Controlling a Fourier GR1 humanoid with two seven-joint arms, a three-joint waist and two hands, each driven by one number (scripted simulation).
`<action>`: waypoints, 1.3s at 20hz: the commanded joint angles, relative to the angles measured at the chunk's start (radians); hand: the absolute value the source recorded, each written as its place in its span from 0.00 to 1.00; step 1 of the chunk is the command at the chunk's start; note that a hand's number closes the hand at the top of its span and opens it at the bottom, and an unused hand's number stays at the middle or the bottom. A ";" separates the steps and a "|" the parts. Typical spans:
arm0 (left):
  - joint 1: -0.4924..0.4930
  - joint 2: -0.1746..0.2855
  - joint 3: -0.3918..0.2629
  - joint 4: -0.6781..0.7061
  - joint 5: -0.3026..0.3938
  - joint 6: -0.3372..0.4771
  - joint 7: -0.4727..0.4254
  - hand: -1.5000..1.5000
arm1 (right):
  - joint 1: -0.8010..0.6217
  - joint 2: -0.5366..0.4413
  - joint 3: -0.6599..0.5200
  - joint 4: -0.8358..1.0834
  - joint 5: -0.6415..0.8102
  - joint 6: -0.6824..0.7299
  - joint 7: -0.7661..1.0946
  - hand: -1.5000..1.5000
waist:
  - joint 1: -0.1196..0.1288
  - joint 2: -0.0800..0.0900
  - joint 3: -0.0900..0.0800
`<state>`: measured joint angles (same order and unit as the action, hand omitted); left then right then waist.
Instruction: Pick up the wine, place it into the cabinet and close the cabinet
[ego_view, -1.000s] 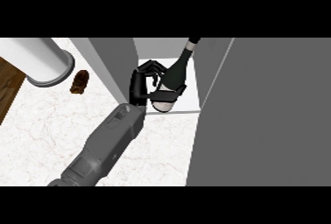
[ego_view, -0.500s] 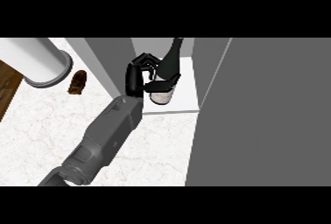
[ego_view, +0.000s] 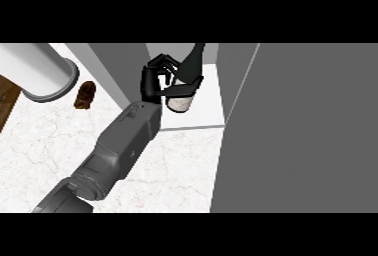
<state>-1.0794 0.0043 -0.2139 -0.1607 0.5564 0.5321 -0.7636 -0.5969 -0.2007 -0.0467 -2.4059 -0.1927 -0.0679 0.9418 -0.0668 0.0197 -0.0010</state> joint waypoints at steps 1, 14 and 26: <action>-0.030 0.015 -0.004 0.073 -0.028 0.048 0.002 1.00 | 0.003 -0.002 0.005 -0.041 -0.047 0.010 0.020 0.00 | -0.009 0.006 0.000; -0.045 0.018 0.002 0.146 -0.045 0.073 0.056 1.00 | -0.061 0.016 0.019 0.016 -0.019 -0.015 0.000 0.00 | -0.021 0.017 -0.001; 0.051 -0.004 0.136 0.067 0.092 -0.170 0.041 1.00 | 0.001 0.044 0.056 -0.031 -0.008 -0.010 -0.029 0.00 | -0.054 0.020 -0.002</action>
<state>-1.0672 0.0052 -0.1040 -0.0768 0.6171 0.4285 -0.7152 -0.6268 -0.1696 0.0005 -2.4026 -0.1935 -0.0800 0.9271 -0.1095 0.0376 -0.0030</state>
